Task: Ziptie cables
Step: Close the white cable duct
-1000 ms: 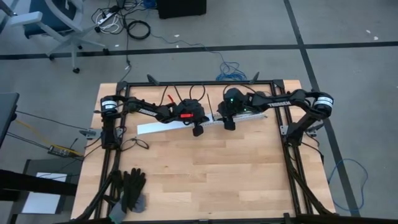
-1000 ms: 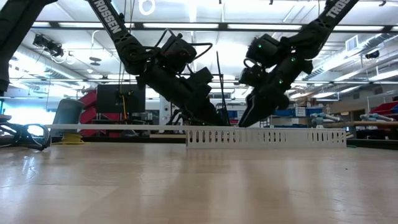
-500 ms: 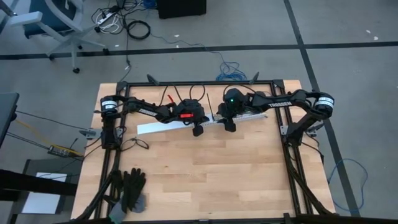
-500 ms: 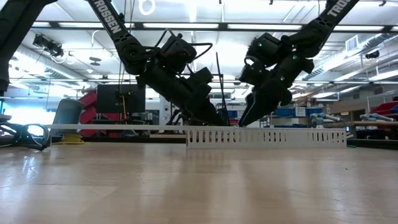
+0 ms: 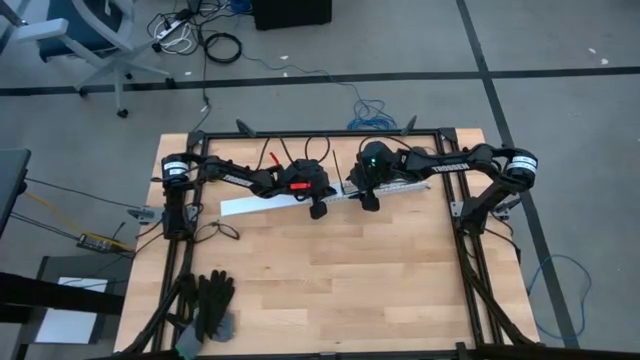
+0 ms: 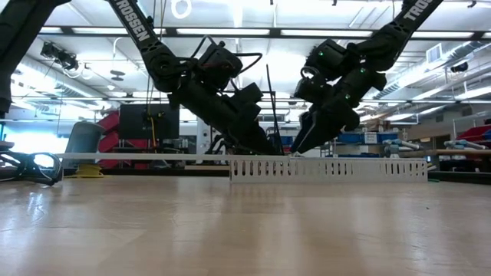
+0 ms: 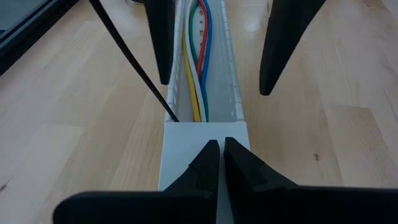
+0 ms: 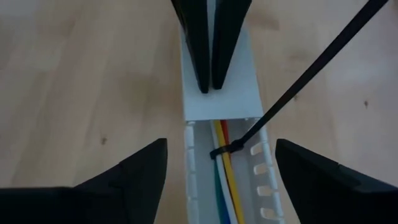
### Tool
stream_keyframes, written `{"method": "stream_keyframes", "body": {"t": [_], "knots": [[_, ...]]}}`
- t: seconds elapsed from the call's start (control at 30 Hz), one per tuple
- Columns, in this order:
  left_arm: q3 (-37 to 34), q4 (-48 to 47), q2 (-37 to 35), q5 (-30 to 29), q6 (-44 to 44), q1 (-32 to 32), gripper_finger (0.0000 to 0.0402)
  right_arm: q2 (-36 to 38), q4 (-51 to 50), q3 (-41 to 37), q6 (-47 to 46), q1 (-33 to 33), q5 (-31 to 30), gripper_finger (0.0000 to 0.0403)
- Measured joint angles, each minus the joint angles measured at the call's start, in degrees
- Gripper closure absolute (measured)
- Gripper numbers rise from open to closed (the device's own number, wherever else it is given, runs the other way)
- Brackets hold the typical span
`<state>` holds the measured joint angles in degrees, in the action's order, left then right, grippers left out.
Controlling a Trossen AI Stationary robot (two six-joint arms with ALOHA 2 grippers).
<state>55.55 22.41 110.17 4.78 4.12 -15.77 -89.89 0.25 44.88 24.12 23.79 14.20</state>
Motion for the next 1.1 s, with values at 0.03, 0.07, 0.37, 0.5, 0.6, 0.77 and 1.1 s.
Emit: {"method": "stream_keyframes", "body": {"t": [0.03,0.07,0.37,0.5,0.6,0.77,1.1], "knots": [[0.00,0.00,0.00,0.00,-0.02,0.00,0.0401,0.00,0.07,0.00,0.11,0.04,0.00,0.0118],[0.00,0.00,0.00,0.00,-0.02,0.00,0.0401,0.00,0.13,0.00,0.11,0.05,0.00,0.0115],[-0.02,0.13,0.02,0.02,-0.04,0.00,0.0401,-3.77,1.71,0.05,0.03,0.10,0.26,0.0118],[-0.02,0.10,0.02,0.04,-0.06,0.00,0.0401,-4.71,2.72,-0.04,-0.27,0.09,-2.07,0.0117],[-0.02,0.04,0.04,0.04,-0.06,0.00,0.0401,-4.44,3.26,0.00,-0.52,0.24,-2.37,0.0118],[-0.02,0.08,0.02,0.02,-0.04,0.00,0.0401,-4.38,2.92,0.00,-1.57,0.39,-2.35,0.0130],[-0.02,1.01,0.11,1.06,0.00,-0.04,0.0401,-4.37,2.96,0.00,-1.41,0.37,-2.24,0.0175]]}}
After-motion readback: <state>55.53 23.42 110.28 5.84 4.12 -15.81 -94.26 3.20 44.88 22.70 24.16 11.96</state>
